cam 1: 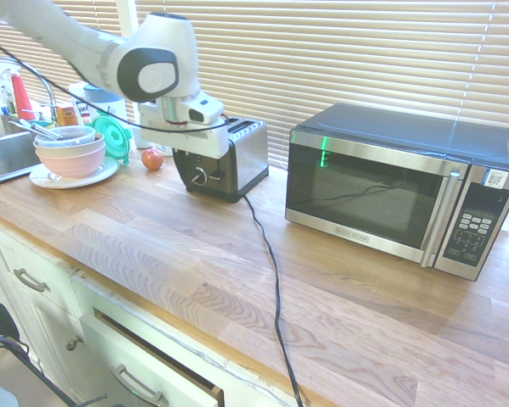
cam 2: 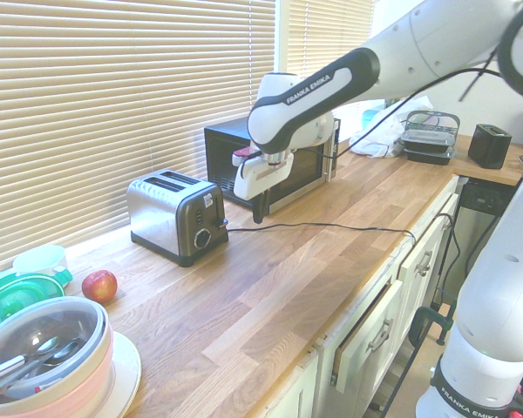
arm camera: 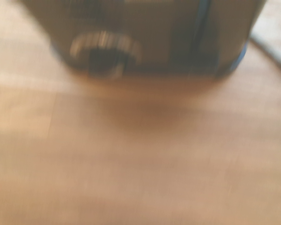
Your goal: Press the toaster
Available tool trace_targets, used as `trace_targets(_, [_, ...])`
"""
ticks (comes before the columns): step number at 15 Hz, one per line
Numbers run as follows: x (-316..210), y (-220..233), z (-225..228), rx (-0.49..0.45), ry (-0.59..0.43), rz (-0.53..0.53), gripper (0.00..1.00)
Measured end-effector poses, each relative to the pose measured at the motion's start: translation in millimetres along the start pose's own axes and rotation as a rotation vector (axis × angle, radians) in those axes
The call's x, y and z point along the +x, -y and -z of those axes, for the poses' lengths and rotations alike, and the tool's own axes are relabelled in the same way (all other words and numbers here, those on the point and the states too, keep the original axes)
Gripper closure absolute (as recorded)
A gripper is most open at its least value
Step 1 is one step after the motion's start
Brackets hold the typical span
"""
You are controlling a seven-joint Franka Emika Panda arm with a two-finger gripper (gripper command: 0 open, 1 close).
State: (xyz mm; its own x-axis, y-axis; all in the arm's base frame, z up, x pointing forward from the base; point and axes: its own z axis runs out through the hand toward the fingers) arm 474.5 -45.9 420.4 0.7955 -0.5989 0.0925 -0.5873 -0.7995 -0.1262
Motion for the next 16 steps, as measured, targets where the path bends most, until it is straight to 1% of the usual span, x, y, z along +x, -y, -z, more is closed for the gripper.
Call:
trace_targets(4, [-68,7,-16,-0.057,0.015,0.105,1.00])
trace_targets(7, [-81,12,-25,-0.074,0.029,0.118,1.00])
trace_targets(8, [-81,11,-26,-0.075,0.031,0.116,0.00])
trace_targets(16, [-85,11,-30,-0.097,0.061,0.116,0.00])
